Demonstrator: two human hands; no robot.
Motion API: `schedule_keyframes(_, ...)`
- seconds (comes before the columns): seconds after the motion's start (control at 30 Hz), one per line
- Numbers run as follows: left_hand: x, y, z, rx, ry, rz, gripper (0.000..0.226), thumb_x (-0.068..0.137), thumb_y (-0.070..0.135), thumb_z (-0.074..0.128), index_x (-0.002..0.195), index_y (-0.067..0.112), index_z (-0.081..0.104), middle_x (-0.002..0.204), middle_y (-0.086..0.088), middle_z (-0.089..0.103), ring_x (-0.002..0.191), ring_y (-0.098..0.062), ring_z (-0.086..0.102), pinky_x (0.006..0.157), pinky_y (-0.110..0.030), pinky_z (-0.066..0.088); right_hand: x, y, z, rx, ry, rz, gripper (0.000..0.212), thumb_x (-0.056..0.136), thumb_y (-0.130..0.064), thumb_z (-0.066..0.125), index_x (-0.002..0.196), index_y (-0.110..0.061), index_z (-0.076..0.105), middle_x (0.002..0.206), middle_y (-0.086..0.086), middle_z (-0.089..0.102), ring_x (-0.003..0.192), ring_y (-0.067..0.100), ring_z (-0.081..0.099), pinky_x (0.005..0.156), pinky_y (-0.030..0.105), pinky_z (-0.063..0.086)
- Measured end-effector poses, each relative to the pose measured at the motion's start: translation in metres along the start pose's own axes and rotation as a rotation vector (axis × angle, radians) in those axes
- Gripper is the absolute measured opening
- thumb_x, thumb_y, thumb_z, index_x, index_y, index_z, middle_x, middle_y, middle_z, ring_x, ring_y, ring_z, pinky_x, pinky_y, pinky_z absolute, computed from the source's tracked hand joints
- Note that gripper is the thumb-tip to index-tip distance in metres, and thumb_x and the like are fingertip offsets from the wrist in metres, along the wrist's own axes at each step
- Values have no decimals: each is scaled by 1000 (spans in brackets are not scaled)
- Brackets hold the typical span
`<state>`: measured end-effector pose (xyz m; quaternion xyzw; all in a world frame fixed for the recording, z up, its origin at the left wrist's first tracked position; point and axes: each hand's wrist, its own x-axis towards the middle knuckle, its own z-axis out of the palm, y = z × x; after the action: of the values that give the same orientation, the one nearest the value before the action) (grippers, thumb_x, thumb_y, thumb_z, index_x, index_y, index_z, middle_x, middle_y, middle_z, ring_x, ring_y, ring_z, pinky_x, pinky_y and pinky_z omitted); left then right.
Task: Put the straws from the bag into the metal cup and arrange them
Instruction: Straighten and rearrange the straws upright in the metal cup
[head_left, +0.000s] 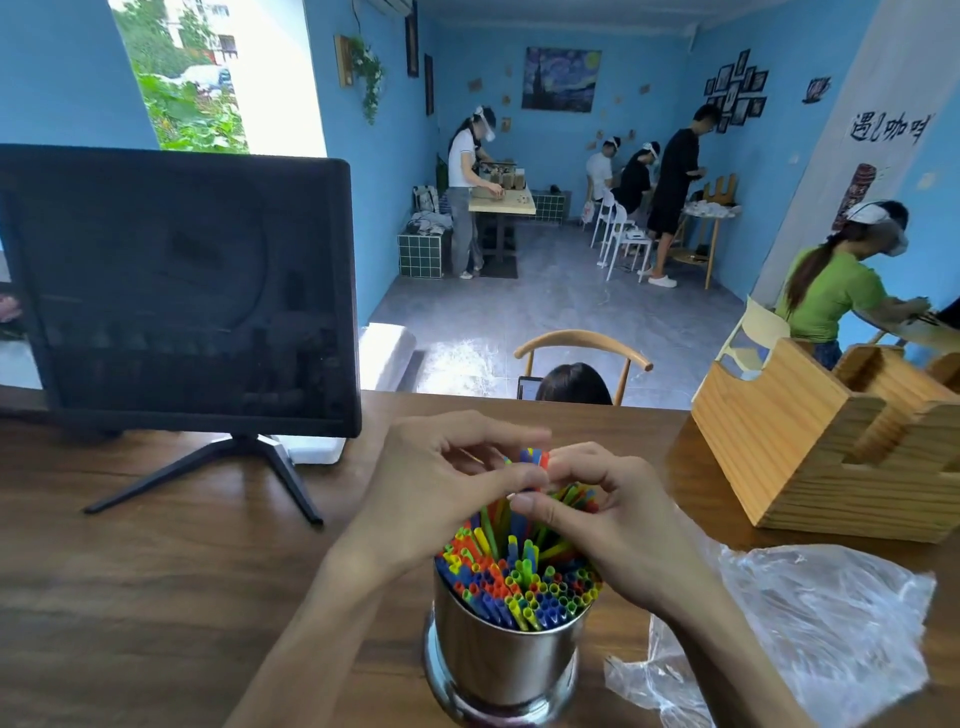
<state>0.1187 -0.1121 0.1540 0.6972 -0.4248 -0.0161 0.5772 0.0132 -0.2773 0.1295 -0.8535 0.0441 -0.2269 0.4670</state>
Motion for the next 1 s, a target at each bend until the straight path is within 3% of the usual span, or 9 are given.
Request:
schedule_keyframes(0.1,0,-1,-2,-103,51,-61,25,67,20,90,87,32,82,80,8,78,76,-9,74,71,-22,58,0,0,0,30,-7,13,26,70,-56,77,87,-36,80,98,-10,73,100,9,68,85,38,57)
schedule_keyframes(0.27,11,15,-17,-414,290,17,16,68,17,86,82,23,81,76,-4,77,60,-12,68,57,-17,53,-2,-6,-5,16,-130,39,35,79,-52,75,114,-48,70,108,-14,74,110,2,66,93,33,57)
schedule_keyframes(0.4,19,32,-39,-677,566,97,12,85,20,78,96,23,74,86,3,76,73,-8,68,61,-18,52,2,-13,-7,96,-135,13,42,89,-42,69,130,-41,61,106,-11,76,115,0,65,101,32,51)
schedule_keyframes(0.47,22,33,-42,-740,605,85,15,85,20,74,99,20,67,88,4,76,76,-7,69,64,-18,54,3,-14,-5,130,-73,-58,37,92,-35,72,127,-40,64,111,-18,75,115,0,65,99,31,47)
schedule_keyframes(0.57,17,26,-29,-755,515,-19,25,68,22,78,89,15,67,81,1,76,68,-9,70,63,-18,56,4,-16,-5,212,102,-162,29,82,-53,75,111,-47,73,104,-14,77,107,9,69,93,38,48)
schedule_keyframes(0.67,5,8,-19,-660,343,-100,15,60,22,83,73,25,75,77,-4,76,67,-15,73,62,-20,58,9,-21,-10,549,243,-154,40,77,-65,75,105,-37,80,87,-3,76,88,17,69,85,30,52)
schedule_keyframes(0.83,-3,-2,-16,-124,-68,-130,11,70,23,86,73,28,77,79,4,77,78,-7,72,72,-20,56,16,-38,-22,569,380,-218,25,83,-38,75,106,-27,77,88,0,73,79,21,75,67,26,56)
schedule_keyframes(0.9,0,-2,-15,21,-109,-124,10,81,20,83,81,29,78,84,11,77,83,-5,71,77,-22,56,14,-43,-23,503,449,-257,47,82,-19,72,126,-31,60,78,0,73,68,22,75,58,26,56)
schedule_keyframes(1.0,12,-14,-10,106,18,-163,11,91,25,74,91,36,77,88,23,73,82,2,66,73,-15,51,9,-38,-20,350,427,-288,82,79,-16,76,141,-51,36,80,4,73,61,24,74,56,31,58)
